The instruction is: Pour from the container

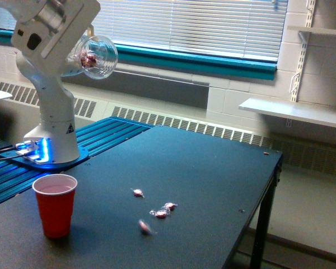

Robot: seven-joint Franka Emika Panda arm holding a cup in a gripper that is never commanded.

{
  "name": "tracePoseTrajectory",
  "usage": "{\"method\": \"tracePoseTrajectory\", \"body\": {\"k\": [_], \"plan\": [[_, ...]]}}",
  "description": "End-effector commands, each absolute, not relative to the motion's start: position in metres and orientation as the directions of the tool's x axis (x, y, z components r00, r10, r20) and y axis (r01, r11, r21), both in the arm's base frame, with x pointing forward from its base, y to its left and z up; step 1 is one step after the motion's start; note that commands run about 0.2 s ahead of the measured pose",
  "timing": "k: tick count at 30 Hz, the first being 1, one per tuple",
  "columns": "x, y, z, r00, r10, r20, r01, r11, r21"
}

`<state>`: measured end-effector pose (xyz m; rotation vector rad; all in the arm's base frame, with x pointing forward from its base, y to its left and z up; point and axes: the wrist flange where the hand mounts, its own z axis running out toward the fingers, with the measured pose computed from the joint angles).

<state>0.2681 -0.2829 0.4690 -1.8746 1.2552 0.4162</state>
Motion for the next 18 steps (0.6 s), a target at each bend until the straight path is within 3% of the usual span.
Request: {"method": "tracePoseTrajectory", "body": {"k": [1,18], "plan": [[0.258,-0.278,0.472,0.444,-0.628,-0.64,-0.88,-0.168,-0.445],[0.22,-0.284,0.452,0.476,-0.567,-0.673,-0.862,-0.146,-0.486]]}}
